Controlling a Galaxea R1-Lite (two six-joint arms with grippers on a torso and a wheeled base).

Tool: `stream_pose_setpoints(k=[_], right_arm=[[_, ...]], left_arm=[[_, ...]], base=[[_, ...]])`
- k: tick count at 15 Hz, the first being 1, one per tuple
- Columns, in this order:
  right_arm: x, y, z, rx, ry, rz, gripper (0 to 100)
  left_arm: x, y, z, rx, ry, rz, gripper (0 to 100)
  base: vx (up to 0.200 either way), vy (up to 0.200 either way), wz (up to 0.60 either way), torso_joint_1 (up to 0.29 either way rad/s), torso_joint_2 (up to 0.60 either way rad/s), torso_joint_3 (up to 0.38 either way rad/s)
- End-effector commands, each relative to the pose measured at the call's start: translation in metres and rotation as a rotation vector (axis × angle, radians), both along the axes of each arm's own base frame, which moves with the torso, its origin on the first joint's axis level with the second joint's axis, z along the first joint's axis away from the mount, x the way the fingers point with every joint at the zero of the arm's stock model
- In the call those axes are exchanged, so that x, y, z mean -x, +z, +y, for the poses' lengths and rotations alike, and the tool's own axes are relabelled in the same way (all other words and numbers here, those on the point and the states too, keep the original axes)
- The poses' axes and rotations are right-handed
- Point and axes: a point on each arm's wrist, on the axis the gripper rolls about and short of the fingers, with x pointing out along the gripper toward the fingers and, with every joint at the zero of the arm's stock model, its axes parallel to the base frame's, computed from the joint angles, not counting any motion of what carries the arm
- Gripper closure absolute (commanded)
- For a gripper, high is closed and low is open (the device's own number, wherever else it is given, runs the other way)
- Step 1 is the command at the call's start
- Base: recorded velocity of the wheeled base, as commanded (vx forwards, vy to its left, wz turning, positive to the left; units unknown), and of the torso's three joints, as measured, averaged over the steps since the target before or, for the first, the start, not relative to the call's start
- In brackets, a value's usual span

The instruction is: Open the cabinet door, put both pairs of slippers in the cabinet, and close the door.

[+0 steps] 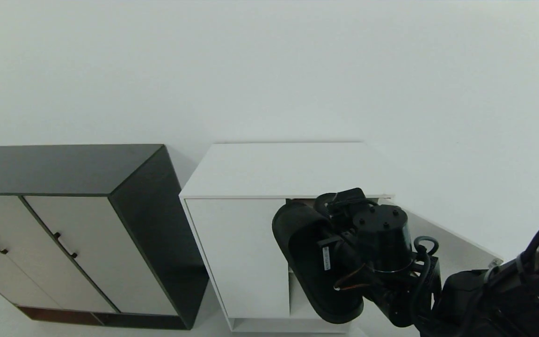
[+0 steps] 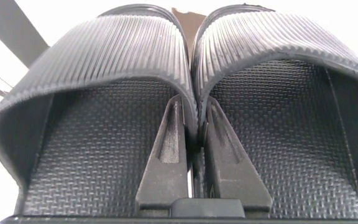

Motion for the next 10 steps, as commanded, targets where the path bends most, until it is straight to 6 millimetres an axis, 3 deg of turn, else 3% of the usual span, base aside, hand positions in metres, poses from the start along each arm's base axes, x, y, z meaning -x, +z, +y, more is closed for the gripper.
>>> stream_pose_setpoints(k=[1,10], right_arm=[[0.0002,-0.0013,-0.0004,0.013,0.001,0.000,100],[-0.0010,-0.0051,-0.0061,0.017,-0.009,-0.009,100]], left_arm=[[0.0000,0.0000,0.0000,-0.003,0.002,0.000,100],[-0.0001,0.0000,0.0000,-0.002,0.000,0.002,100]], base=[[0.000,0.000,0.00,0.000,0.00,0.000],[0.000,0.000,0.00,0.000,0.00,0.000]])
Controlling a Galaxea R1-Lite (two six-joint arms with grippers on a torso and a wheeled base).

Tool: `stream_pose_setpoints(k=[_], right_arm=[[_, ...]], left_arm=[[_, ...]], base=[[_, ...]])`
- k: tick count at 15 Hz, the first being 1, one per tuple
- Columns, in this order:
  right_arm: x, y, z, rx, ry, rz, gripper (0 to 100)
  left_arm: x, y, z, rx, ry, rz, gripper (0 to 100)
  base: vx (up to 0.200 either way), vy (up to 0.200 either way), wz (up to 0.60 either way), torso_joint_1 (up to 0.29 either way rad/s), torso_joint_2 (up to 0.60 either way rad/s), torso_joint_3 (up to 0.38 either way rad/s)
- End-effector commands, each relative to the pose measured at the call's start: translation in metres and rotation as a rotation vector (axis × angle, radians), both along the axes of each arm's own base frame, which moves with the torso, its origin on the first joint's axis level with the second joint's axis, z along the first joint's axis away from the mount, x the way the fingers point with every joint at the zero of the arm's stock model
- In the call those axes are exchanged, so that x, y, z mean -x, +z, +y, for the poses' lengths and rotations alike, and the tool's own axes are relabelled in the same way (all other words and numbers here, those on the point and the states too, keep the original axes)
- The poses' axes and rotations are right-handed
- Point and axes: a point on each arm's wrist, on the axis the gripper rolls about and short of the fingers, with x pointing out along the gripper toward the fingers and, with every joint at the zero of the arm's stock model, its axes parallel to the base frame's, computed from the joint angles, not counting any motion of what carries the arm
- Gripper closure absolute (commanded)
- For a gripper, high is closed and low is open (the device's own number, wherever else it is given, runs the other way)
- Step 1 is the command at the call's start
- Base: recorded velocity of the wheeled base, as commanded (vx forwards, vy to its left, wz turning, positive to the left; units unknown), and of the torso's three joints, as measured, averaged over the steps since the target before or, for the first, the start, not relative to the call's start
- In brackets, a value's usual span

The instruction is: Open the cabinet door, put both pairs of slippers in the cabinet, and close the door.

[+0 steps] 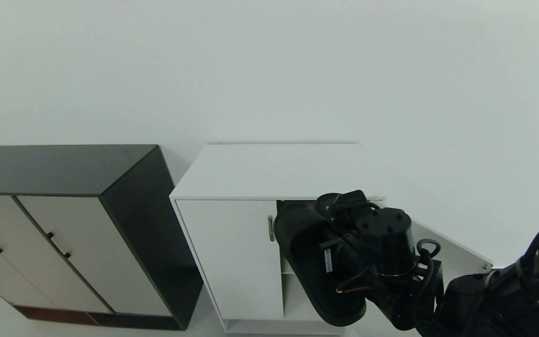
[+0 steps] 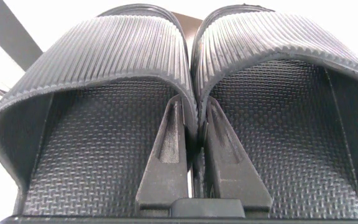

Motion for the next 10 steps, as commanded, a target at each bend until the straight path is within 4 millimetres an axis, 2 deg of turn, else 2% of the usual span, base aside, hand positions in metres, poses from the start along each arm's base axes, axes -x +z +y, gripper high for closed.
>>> stream_pose_setpoints(k=[1,4,10], right_arm=[[0.0002,-0.0025,-0.0005,0.004,-0.001,0.005,100],[0.0003,-0.0035,-0.0005,0.000,0.002,0.001,100],[-0.0008,-0.0079,0.0007,0.008,0.001,0.008,100]], left_arm=[[0.0000,0.0000,0.0000,0.000,0.000,0.000,100],[-0.0001,0.0000,0.0000,0.000,0.000,0.001,100],[-0.0001,0.0000,0.0000,0.000,0.000,0.001,100]], base=[[0.000,0.000,0.00,0.000,0.00,0.000],[0.000,0.000,0.00,-0.068,0.13,0.075],[0.000,0.000,0.00,-0.167,0.38,0.217]])
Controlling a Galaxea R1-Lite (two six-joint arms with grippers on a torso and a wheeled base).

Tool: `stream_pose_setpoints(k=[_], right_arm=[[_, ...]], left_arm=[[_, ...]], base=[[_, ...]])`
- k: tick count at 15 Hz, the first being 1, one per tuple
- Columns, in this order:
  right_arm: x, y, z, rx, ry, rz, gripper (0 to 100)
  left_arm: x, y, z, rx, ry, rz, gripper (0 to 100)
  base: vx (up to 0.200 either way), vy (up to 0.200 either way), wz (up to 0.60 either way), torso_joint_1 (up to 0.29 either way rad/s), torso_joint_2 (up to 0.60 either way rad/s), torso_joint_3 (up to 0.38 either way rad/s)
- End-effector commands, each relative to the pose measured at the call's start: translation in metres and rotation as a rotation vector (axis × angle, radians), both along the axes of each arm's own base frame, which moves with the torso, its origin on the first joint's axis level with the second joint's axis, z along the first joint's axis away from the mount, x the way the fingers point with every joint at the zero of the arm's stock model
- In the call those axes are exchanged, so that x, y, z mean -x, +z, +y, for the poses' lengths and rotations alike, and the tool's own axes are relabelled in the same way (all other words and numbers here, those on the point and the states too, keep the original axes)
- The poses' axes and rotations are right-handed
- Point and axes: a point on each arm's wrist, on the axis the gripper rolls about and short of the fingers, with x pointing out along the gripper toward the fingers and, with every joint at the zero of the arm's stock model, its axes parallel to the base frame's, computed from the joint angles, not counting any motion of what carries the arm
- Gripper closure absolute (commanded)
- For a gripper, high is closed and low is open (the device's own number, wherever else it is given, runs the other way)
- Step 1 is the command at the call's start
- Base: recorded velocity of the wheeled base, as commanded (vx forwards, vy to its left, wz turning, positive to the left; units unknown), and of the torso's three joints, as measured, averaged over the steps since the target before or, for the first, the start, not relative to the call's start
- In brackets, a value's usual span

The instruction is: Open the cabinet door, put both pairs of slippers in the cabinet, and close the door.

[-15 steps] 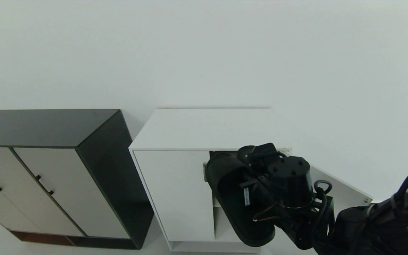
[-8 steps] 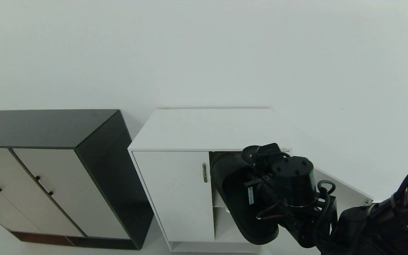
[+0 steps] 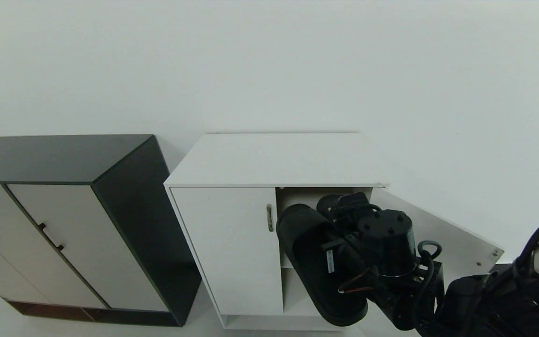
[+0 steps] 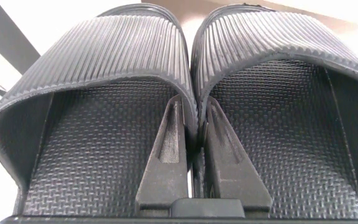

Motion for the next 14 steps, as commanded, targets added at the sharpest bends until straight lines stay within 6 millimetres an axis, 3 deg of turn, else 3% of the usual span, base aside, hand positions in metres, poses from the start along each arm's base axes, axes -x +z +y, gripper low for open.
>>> stream_pose_setpoints(k=[1,14], right_arm=[[-0.0014,-0.0060,0.0018,0.011,0.001,0.009,100],[-0.0034,-0.0151,0.0026,0.021,-0.003,0.020,100]], left_arm=[[-0.0001,0.0000,0.0000,0.000,0.000,0.001,100],[-0.0001,0.0000,0.0000,0.000,0.000,0.001,100]], base=[[0.000,0.000,0.00,-0.217,0.52,0.290],[0.000,0.000,0.00,-0.212,0.53,0.318]])
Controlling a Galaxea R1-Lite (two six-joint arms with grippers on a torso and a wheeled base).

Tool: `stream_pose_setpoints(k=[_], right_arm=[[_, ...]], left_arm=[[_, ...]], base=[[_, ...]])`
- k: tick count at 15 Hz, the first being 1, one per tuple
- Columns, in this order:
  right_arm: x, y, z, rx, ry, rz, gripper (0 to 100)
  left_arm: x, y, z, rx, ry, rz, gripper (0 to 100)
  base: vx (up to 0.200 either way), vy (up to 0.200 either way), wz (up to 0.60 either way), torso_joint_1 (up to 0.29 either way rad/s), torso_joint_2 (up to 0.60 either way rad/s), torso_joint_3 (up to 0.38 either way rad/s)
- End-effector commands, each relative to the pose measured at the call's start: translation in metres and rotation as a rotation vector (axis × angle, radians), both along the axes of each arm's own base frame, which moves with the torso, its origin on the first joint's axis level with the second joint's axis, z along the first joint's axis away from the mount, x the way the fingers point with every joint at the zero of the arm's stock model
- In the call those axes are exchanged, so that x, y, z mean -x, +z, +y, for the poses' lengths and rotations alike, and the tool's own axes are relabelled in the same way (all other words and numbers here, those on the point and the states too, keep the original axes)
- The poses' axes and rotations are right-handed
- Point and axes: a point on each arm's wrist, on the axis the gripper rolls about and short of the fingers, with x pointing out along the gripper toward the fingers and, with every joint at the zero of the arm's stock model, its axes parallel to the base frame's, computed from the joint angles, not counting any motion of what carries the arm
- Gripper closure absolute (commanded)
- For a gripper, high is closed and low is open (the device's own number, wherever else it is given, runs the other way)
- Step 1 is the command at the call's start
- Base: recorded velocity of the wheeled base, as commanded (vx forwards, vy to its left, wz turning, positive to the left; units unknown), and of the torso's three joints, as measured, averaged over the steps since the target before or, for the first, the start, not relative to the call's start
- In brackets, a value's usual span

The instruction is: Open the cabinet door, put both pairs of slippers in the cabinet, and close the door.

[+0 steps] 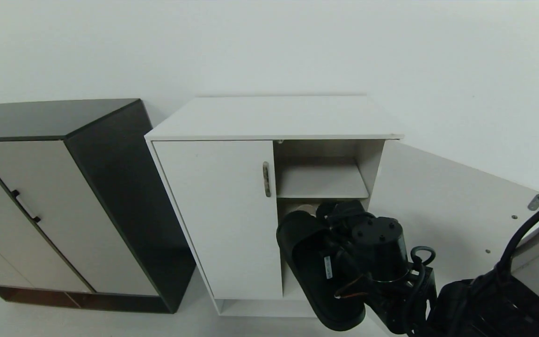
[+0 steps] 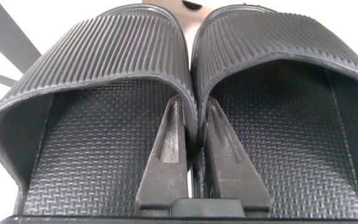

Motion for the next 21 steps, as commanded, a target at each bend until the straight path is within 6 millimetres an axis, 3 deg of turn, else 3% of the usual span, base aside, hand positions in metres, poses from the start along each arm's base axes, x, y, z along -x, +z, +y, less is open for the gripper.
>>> stream_pose_setpoints(k=[1,16,21], right_arm=[[-0.0014,-0.0040,0.0003,0.009,-0.002,0.007,100],[-0.0042,-0.0139,0.0035,0.017,-0.004,0.014,100],[-0.0036,-0.0132,0.0028,0.002,-0.002,0.000,100]], left_arm=[[-0.0001,0.0000,0.0000,0.000,0.000,0.002,100],[0.0000,0.0000,0.0000,0.000,0.000,0.000,100],[0.0000,0.0000,0.0000,0.000,0.000,0.000,100]], base=[[0.000,0.000,0.00,-0.173,0.50,0.315],[0.000,0.000,0.00,-0.096,0.45,0.348],[0.000,0.000,0.00,-0.002,0.07,0.058]])
